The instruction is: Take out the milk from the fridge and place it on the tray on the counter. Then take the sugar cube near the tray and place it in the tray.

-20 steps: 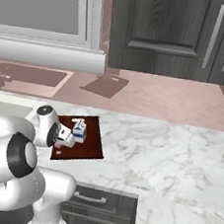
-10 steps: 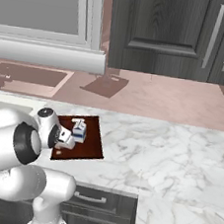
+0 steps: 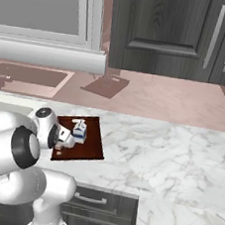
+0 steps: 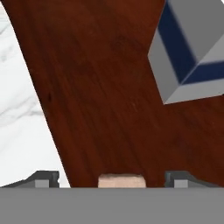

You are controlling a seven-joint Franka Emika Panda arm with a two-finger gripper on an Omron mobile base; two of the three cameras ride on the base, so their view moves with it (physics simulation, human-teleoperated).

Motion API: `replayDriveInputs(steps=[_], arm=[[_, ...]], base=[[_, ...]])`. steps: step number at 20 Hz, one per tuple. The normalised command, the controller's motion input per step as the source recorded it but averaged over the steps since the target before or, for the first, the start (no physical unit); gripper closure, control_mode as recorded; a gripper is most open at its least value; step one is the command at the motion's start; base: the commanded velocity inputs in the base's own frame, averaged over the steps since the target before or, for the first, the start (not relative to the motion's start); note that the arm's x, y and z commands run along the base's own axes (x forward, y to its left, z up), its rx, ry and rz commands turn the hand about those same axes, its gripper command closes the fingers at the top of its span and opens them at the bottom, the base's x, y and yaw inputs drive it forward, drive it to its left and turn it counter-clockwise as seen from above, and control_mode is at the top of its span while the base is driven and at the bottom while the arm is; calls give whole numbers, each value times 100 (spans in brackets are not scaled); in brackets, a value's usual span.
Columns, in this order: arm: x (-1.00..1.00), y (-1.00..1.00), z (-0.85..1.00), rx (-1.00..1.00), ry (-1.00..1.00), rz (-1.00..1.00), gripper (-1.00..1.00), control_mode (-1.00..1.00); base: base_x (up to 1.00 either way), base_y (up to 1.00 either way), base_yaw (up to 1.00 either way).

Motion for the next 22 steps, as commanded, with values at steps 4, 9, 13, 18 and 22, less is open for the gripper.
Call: replayDriveInputs(steps=[4,9,13,18,22], arm=[[-51,0,8,0,-12,0,-100,-100],[-72,0,40,1,-23,0,-100,-100],[-67,-4,70,3,-28,-3,-100,-100],[-67,0,81,3,-25,-2,-100,-100],[-72,-17,86,10,-21,-1,-100,-100]], base=[[0,0,0],[0,0,0],[0,0,0],[0,0,0],[0,0,0]])
